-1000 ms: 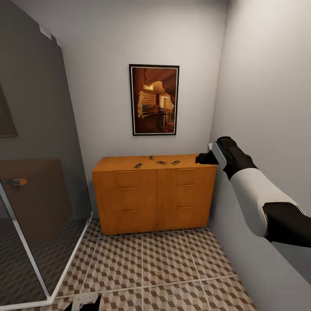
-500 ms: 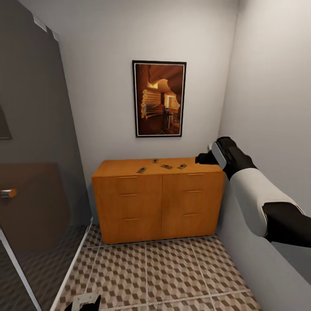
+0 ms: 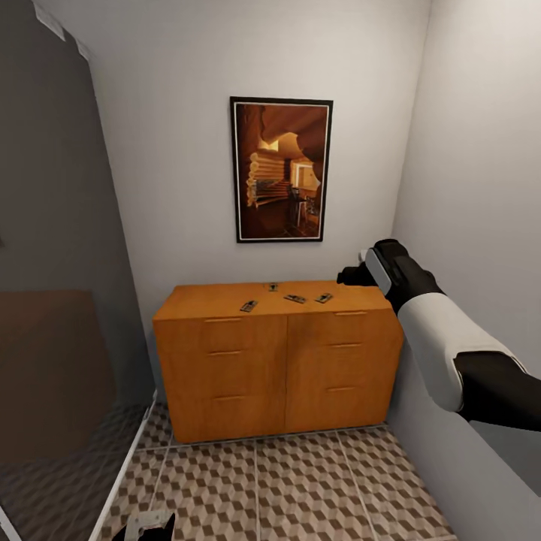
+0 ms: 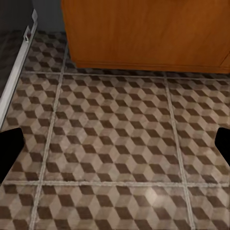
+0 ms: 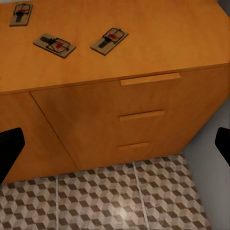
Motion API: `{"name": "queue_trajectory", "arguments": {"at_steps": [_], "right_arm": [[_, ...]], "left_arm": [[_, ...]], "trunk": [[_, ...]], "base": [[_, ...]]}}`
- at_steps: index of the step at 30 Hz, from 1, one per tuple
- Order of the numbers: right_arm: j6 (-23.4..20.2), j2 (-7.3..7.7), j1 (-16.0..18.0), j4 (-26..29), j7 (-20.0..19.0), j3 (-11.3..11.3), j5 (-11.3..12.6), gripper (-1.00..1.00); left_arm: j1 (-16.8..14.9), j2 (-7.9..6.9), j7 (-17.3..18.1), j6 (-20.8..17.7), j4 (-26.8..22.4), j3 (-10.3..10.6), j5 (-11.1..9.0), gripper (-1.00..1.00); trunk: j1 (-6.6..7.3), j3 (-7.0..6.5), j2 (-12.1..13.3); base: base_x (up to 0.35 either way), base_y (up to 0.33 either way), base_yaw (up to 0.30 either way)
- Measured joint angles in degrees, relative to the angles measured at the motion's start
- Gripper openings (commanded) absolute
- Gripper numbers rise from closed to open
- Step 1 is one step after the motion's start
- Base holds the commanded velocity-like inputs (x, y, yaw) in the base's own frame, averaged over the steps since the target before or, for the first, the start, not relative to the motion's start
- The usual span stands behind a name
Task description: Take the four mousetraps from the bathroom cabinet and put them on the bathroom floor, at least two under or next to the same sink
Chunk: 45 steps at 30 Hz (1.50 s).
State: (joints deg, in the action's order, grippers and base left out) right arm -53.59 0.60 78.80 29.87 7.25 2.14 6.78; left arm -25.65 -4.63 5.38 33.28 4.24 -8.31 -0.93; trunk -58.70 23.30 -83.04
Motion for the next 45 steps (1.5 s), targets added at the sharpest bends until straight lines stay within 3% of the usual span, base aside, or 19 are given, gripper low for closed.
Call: {"name": "queue_trajectory", "arguments": {"at_steps": [20,25,30,45], "right_arm": [[0.47,-0.55,-0.07,-0.15,-0.10,0.00,-0.06,1.00],[2.69,-0.49,-0.09,-3.38,-0.17,0.00,-0.05,1.00],[7.57,-0.45,-0.09,-6.60,-0.16,0.00,-0.03,1.00],[8.95,-0.45,-0.09,-8.89,-0.32,0.00,-0.02,1.00]], "left_arm": [[-0.01,-0.01,-0.01,0.01,0.01,0.00,0.02,1.00],[-0.01,-0.01,-0.01,0.00,0.01,0.00,0.01,1.00],[-0.01,0.00,0.00,0.00,0.00,0.00,0.00,1.00],[-0.01,0.00,0.00,-0.26,0.00,0.00,0.00,1.00]], "trunk": [[-0.01,0.00,0.00],[-0.01,0.00,0.01],[-0.03,0.00,0.00],[-0.03,0.00,0.01]], "base": [[0.283,0.031,0.000],[0.200,0.080,0.000],[0.079,0.016,0.000],[0.014,0.002,0.000]]}}
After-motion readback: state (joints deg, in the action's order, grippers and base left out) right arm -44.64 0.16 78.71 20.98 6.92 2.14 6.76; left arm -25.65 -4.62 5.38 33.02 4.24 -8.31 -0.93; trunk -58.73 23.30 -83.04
